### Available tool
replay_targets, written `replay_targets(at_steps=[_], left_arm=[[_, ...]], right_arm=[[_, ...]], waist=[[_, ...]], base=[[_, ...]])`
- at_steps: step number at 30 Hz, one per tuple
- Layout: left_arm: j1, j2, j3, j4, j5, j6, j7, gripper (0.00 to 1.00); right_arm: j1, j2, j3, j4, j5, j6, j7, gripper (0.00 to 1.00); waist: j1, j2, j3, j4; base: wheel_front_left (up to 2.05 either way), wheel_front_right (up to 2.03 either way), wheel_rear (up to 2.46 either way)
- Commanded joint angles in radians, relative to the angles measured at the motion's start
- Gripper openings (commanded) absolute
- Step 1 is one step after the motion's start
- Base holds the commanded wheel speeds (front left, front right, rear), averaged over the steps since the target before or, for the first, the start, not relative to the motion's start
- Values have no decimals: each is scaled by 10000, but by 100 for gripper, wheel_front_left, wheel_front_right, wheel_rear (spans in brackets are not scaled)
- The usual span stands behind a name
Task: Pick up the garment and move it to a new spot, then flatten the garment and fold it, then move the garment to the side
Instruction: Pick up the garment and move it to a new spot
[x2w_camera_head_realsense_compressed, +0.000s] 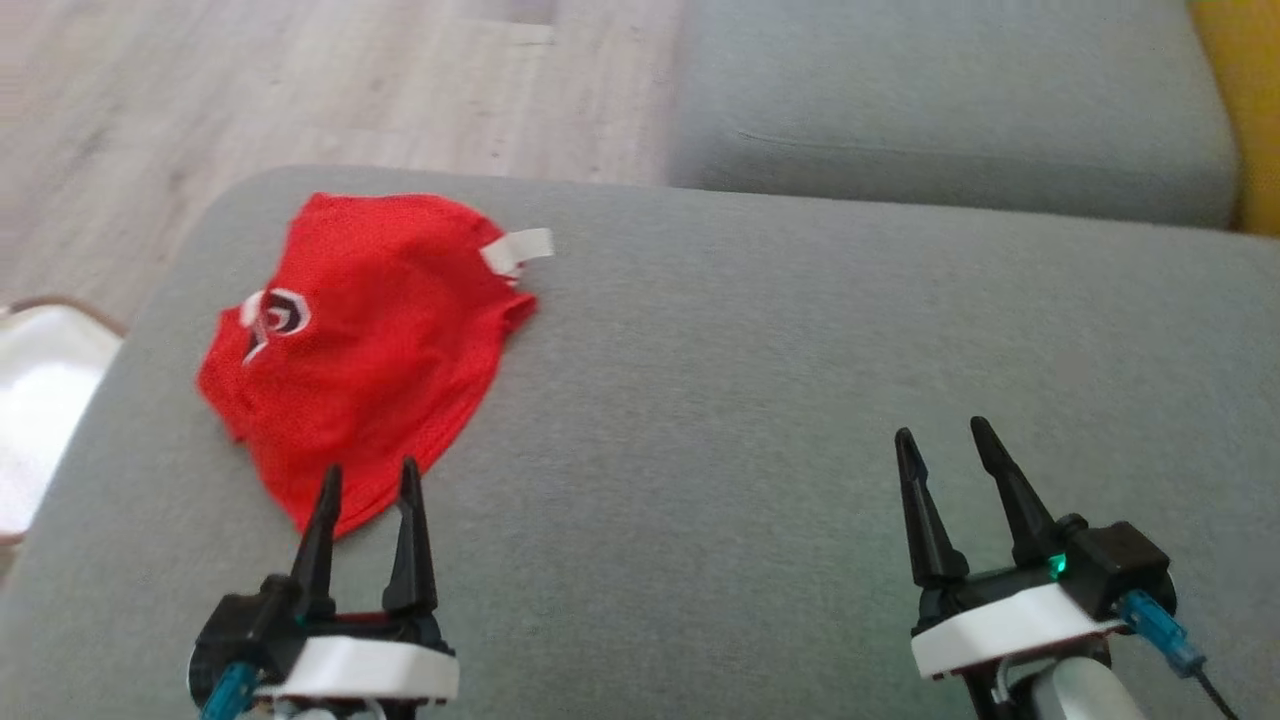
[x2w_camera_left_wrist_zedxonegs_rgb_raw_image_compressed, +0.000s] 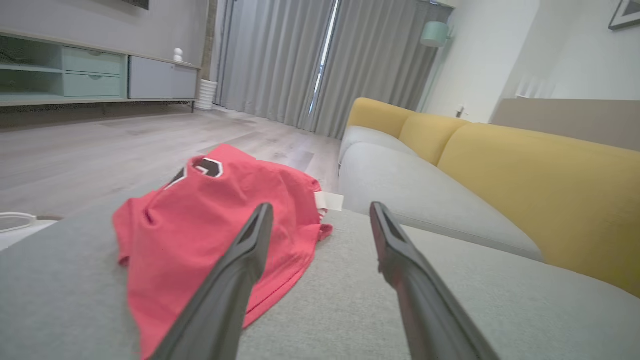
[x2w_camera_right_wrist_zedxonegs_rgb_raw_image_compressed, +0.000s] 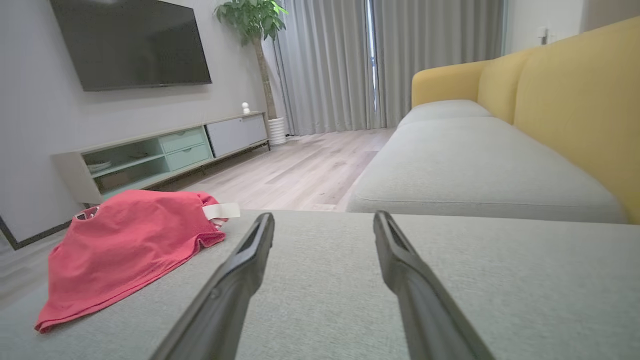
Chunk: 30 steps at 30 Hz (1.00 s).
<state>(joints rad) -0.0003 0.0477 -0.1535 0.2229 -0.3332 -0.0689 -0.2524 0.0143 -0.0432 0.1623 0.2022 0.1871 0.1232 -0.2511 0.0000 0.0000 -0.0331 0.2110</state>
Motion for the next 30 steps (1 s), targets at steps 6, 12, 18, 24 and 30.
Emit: replay_targets(at_steps=[6, 12, 18, 24, 30], left_arm=[[-61, 26, 595, -309, 175, 47, -93, 100], [-30, 26, 750, -369, 264, 3, -93, 100], [-7, 26, 932, -458, 82, -15, -93, 100], [-100, 26, 1182, -604, 358, -63, -93, 100], [-1111, 437, 1448, -346, 673, -317, -93, 100]], right_arm=[[-29, -70, 367, -400, 244, 75, -107, 100], [1, -70, 528, -430, 364, 75, -107, 100], [-7, -70, 623, -428, 405, 75, -107, 100], [-117, -70, 672, -430, 362, 75, -107, 100], [-437, -70, 477, -499, 42, 75, -107, 100]], waist=[[0, 0, -267, 1352], [0, 0, -288, 1870], [0, 0, -255, 2115], [0, 0, -36, 1968], [0, 0, 635, 1634]], base=[[0, 0, 0], [0, 0, 0], [0, 0, 0], [0, 0, 0], [0, 0, 0]])
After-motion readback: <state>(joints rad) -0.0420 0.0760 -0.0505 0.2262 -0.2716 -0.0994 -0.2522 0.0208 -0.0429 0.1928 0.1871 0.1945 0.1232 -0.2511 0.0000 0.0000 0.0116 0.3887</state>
